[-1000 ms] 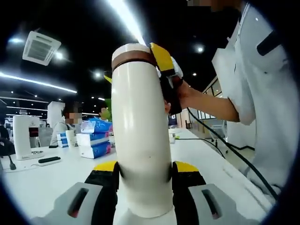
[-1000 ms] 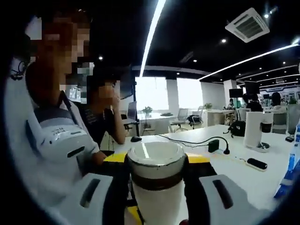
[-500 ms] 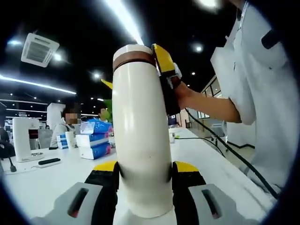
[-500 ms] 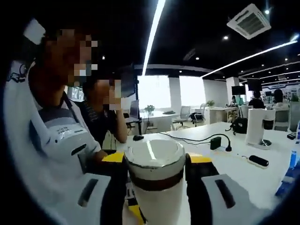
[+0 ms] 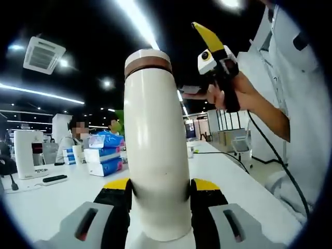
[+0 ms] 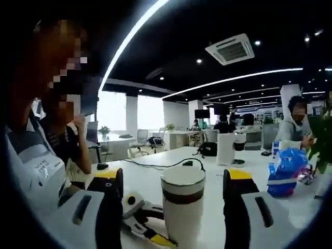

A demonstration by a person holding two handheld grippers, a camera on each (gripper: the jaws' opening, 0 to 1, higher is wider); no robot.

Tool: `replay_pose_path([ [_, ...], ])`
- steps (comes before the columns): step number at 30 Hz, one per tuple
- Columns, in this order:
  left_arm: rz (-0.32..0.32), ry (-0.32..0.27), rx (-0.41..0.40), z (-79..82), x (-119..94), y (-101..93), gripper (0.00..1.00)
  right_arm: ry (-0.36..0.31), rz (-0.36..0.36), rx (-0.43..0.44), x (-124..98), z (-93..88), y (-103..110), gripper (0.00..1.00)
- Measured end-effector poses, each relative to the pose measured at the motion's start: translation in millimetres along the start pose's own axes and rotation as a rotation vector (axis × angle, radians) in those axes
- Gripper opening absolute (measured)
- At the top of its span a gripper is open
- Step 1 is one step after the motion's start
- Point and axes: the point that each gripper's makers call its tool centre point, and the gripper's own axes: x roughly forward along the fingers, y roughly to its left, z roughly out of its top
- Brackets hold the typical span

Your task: Grasp the water cup twist off the cup lid place the cup lid on the table

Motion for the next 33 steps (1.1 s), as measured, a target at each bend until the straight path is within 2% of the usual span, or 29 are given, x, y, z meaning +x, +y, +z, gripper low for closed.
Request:
replay_pose_path([
  [2, 0.001, 0.000, 0.000, 0.0, 0, 0.0, 0.46, -0.029, -0.053, 0.057, -5, 1.0, 4, 0.84],
  [3, 0.001, 0.000, -0.002, -0.1, 0, 0.2, 0.46, -0.041, -0.076, 0.069, -8, 2.1, 4, 0.89],
  [4, 0.001, 0.000, -0.002, 0.0, 0, 0.0, 0.46, -0.041, -0.081, 0.073, -9, 1.8, 4, 0.89],
  [7, 0.002, 0.001, -0.002, -0.1, 0, 0.1, 0.46, -0.018, -0.107, 0.060, -16, -3.8, 7, 0.81],
  [10, 0.001, 0.001, -0.003, -0.1, 0, 0.1, 0.46, 0.004, -0.143, 0.005, -17, -9.6, 7, 0.79],
  [14, 0.001, 0.001, -0.004, -0.2, 0, 0.2, 0.46, 0.009, -0.149, 0.009, -10, -13.9, 7, 0.80],
  [19, 0.001, 0.002, -0.002, -0.3, 0, 0.3, 0.46, -0.006, -0.158, 0.010, 8, -11.4, -4, 0.77],
  [22, 0.001, 0.002, -0.001, -0.3, 0, 0.4, 0.46, 0.008, -0.165, -0.008, 21, -15.7, -11, 0.76],
  [25, 0.001, 0.002, -0.001, -0.4, 0, 0.6, 0.46, 0.008, -0.171, -0.004, 26, -17.4, -16, 0.72],
  [29, 0.001, 0.002, -0.001, -0.4, 0, 0.8, 0.46, 0.020, -0.173, -0.004, 28, -19.8, -19, 0.54],
  [33, 0.000, 0.002, -0.001, -0.4, 0, 0.9, 0.46, 0.017, -0.168, -0.016, 30, -17.2, -17, 0.52],
])
